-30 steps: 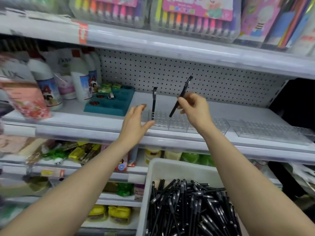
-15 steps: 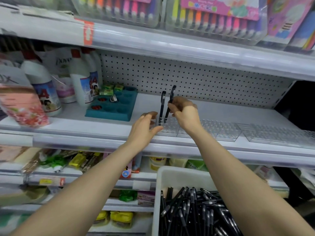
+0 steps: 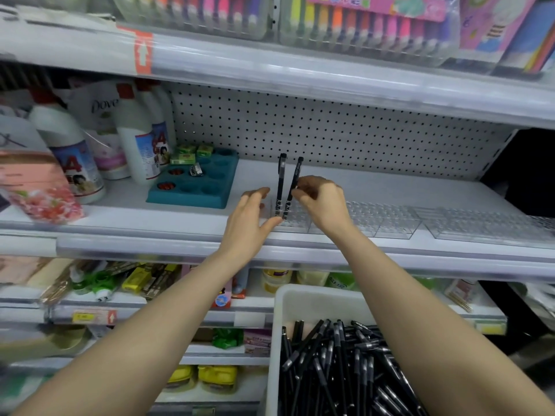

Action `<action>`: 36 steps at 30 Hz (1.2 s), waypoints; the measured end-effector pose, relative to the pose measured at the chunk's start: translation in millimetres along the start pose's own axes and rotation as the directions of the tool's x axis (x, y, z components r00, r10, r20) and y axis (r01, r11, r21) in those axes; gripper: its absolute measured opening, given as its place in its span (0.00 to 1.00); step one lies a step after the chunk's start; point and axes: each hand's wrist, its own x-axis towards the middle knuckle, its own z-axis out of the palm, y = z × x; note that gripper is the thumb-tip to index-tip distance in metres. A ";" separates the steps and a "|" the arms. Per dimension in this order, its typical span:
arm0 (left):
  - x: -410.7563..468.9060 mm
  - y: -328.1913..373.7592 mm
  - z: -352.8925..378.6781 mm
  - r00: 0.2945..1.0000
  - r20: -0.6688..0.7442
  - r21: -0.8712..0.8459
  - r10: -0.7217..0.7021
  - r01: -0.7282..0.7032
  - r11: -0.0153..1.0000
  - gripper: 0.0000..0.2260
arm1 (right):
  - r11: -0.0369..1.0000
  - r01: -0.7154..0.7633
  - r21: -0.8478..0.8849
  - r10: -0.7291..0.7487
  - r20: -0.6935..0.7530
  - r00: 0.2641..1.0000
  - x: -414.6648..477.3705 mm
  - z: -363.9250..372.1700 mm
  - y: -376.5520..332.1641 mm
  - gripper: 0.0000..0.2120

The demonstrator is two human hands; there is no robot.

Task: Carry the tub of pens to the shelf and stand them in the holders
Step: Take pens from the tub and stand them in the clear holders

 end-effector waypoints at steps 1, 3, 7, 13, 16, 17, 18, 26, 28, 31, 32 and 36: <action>-4.4 2.3 -0.8 0.999 -0.043 -0.013 0.020 -0.021 1.000 0.25 | 1.000 0.000 0.009 0.000 -0.019 1.000 -3.9 -4.4 1.5 0.11; -15.4 8.4 -2.0 0.988 -0.133 -0.027 0.083 -0.088 0.996 0.21 | 1.000 0.023 -0.003 -0.023 -0.067 0.997 -15.6 -15.0 6.7 0.11; -48.0 21.6 11.5 0.975 -0.085 0.004 0.204 -0.204 0.979 0.12 | 0.999 0.048 -0.006 -0.048 -0.085 0.995 -58.1 -32.8 25.3 0.06; -106.5 21.0 65.0 0.948 0.146 0.110 0.281 -0.298 0.948 0.18 | 0.996 -0.022 -0.089 0.027 0.060 0.998 -136.4 -37.5 72.4 0.03; -126.9 18.8 84.8 0.952 0.220 0.177 0.214 -0.254 0.951 0.23 | 0.978 -0.046 -0.204 0.086 0.193 0.977 -169.2 -32.9 95.6 0.04; -130.5 18.1 88.8 0.950 0.236 0.197 0.205 -0.254 0.947 0.24 | 0.967 -0.062 -0.246 0.121 0.234 0.965 -177.7 -30.5 101.5 0.05; -132.7 17.6 91.5 0.948 0.248 0.215 0.199 -0.254 0.943 0.25 | 0.951 -0.080 -0.297 0.166 0.274 0.947 -184.7 -27.7 105.7 0.07; -135.3 19.1 90.2 0.941 0.289 0.323 0.177 -0.270 0.907 0.27 | 0.811 -0.128 -0.571 0.401 0.382 0.833 -200.8 -9.6 103.2 0.20; -136.0 21.3 89.9 0.940 0.294 0.340 0.172 -0.271 0.900 0.27 | 0.794 -0.149 -0.589 0.446 0.399 0.801 -199.0 -7.3 101.1 0.20; -137.7 24.7 89.3 0.940 0.297 0.354 0.170 -0.274 0.894 0.27 | 0.813 -0.250 -0.525 0.510 0.437 0.741 -193.6 -6.1 100.4 0.18; -138.2 24.6 88.8 0.940 0.294 0.350 0.172 -0.274 0.896 0.27 | 0.824 -0.296 -0.483 0.524 0.452 0.722 -191.0 -7.0 99.9 0.16; -137.9 22.0 88.5 0.942 0.295 0.311 0.162 -0.255 0.915 0.27 | 0.869 -0.430 -0.245 0.493 0.515 0.701 -176.4 -24.3 87.1 0.10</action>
